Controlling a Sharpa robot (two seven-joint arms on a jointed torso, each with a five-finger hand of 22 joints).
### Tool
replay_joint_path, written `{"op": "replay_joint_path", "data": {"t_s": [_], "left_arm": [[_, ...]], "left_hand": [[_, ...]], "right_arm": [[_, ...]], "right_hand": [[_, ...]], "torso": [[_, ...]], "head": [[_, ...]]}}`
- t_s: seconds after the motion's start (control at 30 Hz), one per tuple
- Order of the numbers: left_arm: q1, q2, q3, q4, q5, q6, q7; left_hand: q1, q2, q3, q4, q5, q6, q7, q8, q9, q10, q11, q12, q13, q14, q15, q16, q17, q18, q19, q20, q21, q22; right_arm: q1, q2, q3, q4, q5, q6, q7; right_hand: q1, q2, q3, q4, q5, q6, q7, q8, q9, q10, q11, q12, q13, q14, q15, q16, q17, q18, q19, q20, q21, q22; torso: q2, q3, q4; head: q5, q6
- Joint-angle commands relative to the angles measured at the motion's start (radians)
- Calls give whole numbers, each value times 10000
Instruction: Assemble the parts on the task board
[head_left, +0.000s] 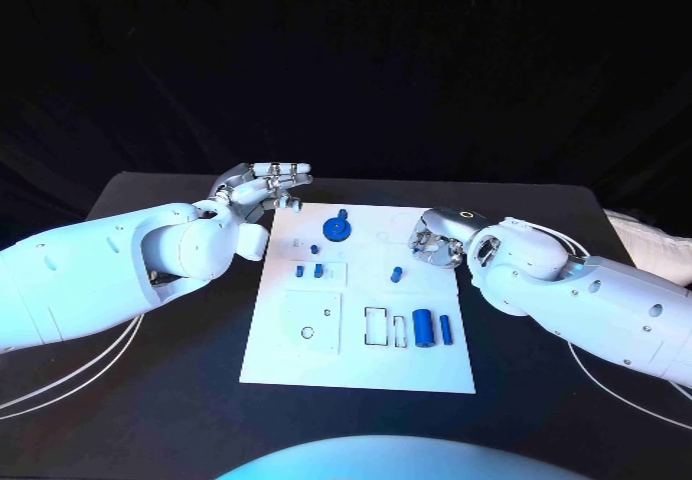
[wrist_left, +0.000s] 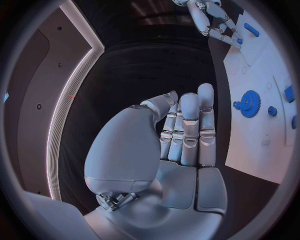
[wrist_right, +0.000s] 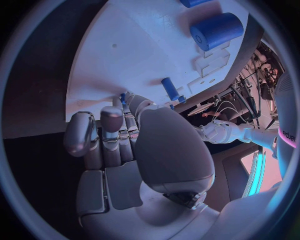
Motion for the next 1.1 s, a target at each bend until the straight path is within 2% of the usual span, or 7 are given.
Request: {"op": "replay_joint_path", "data": {"t_s": [0.03, 0.17, 0.3, 0.63, 0.73, 0.97, 1.1], "left_arm": [[4, 29, 7, 30, 55, 197, 13], [4, 35, 7, 50, 55, 211, 6], [4, 36, 7, 65, 55, 227, -3], [4, 31, 7, 74, 54, 254, -30], [4, 24, 7, 72, 54, 259, -33], [4, 19, 7, 51, 54, 263, -37], [4, 21, 7, 41, 54, 263, -39]], "left_hand": [[-67, 16, -72, -3, -24, -78, 18, 4, -15, -70, -1, 38, 13, -91, -12, -48, -15, 106, -48, 52, -52, -11], [-67, 16, -72, -3, -24, -78, 18, 4, -15, -70, -1, 38, 13, -91, -12, -48, -15, 106, -48, 52, -52, -11], [-56, 26, -79, -13, -22, -86, 20, 7, -14, -82, 2, 48, 14, -98, -9, -46, -16, 106, -50, 54, -59, -15], [-56, 26, -79, -13, -22, -86, 20, 7, -14, -82, 2, 48, 14, -98, -9, -46, -16, 106, -50, 54, -59, -15], [-42, 37, -89, -26, -20, -95, 22, 12, -13, -95, 4, 61, 15, -113, -7, -57, -43, 106, -51, 56, -67, -20], [-42, 37, -89, -26, -20, -95, 22, 12, -13, -95, 4, 61, 15, -113, -7, -57, -43, 106, -51, 56, -67, -20], [-37, 45, -95, -31, -19, -101, 25, 13, -12, -104, 7, 67, 15, -121, -6, -60, -51, 106, -53, 57, -72, -23]], "right_arm": [[-41, 40, -74, -37, -366, 736, -213], [-44, 103, -159, -79, -693, 1009, -428], [-48, 142, -213, -105, -937, 1044, -578], [-65, 37, -235, 224, -1113, 145, -590], [-67, -45, -198, 430, -1098, -87, -572], [-61, -259, 24, 867, -1062, -481, -594], [-58, -364, 104, 1064, -1055, -595, -611]], "right_hand": [[-25, 65, 126, -54, -70, 113, -21, 34, 22, 143, -27, 75, 14, 68, -74, 145, 114, 13, 157, -1, 124, 151], [-11, 78, 298, -220, -138, 270, -59, 67, 50, 341, -85, 81, 13, 173, -118, 510, 458, -64, 379, -42, 378, 516], [15, 114, 487, -390, -293, 328, -58, 52, 56, 428, -100, 36, 4, 202, -136, 649, 577, -96, 468, -66, 493, 670], [-21, 147, 748, -582, -348, 370, -40, 21, 57, 491, -99, -43, -7, 227, -155, 859, 768, -130, 556, -61, 617, 838], [-53, 128, 798, -618, -341, 374, -33, 13, 55, 498, -94, -65, -9, 241, -152, 933, 836, -139, 581, -59, 651, 885], [-89, 120, 872, -662, -339, 399, -34, 13, 58, 531, -97, -79, -7, 254, -152, 1016, 910, -151, 614, -56, 697, 947], [-107, 117, 901, -678, -343, 408, -34, 13, 60, 543, -98, -86, -6, 259, -153, 1042, 932, -154, 623, -56, 711, 965]], "torso": [[-2, 0, 6], [-3, 2, 4], [-12, 2, 0], [-15, 8, -12], [-17, 7, -12], [-18, 9, -32], [-16, 12, -28]], "head": [[-9, -20], [7, -54], [17, -68], [23, -77], [10, -73], [6, -29], [19, -18]]}}
